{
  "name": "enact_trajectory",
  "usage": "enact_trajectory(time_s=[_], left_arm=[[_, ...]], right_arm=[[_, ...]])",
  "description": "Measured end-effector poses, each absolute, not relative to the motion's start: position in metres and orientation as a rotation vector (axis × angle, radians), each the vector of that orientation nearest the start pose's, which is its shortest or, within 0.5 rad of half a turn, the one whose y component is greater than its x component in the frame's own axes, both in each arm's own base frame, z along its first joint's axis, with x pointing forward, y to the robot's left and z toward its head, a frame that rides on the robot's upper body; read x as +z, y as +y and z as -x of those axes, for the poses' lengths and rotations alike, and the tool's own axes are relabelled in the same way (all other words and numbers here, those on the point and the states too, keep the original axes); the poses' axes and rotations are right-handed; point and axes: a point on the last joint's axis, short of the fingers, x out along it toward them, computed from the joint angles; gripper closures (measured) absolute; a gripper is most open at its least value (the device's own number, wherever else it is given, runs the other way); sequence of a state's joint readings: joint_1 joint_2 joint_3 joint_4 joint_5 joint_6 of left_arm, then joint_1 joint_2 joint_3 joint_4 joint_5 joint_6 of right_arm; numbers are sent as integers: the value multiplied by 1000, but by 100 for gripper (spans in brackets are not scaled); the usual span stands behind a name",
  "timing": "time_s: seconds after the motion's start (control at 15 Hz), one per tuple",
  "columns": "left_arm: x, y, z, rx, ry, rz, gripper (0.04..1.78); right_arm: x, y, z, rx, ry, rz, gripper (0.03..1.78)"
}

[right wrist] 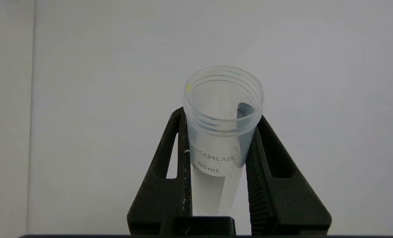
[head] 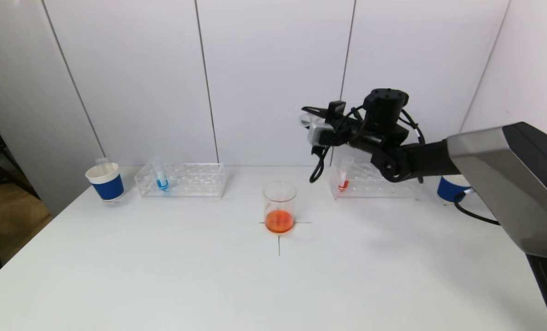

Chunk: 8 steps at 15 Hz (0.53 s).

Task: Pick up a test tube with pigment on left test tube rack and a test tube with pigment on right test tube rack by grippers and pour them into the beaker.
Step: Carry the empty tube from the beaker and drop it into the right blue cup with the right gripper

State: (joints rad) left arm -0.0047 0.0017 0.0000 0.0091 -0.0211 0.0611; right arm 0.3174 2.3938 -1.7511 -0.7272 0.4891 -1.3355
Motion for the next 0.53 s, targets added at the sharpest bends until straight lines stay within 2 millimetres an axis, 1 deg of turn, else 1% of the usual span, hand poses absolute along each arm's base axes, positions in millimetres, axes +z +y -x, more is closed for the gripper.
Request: enact_trajectory(time_s=[0.13, 0.27, 0.4, 0.53], left_arm=[[75, 0, 23, -26, 10, -61, 6], [75, 0, 23, -26, 10, -61, 6], [75, 0, 23, -26, 10, -61, 6], [75, 0, 23, -26, 10, -61, 6]], right_arm=[[193, 152, -473, 571, -522, 1080, 129], [218, 130, -469, 522, -456, 931, 129], [240, 109, -461, 483, -393, 783, 129], [260, 93, -450, 476, -306, 627, 129]])
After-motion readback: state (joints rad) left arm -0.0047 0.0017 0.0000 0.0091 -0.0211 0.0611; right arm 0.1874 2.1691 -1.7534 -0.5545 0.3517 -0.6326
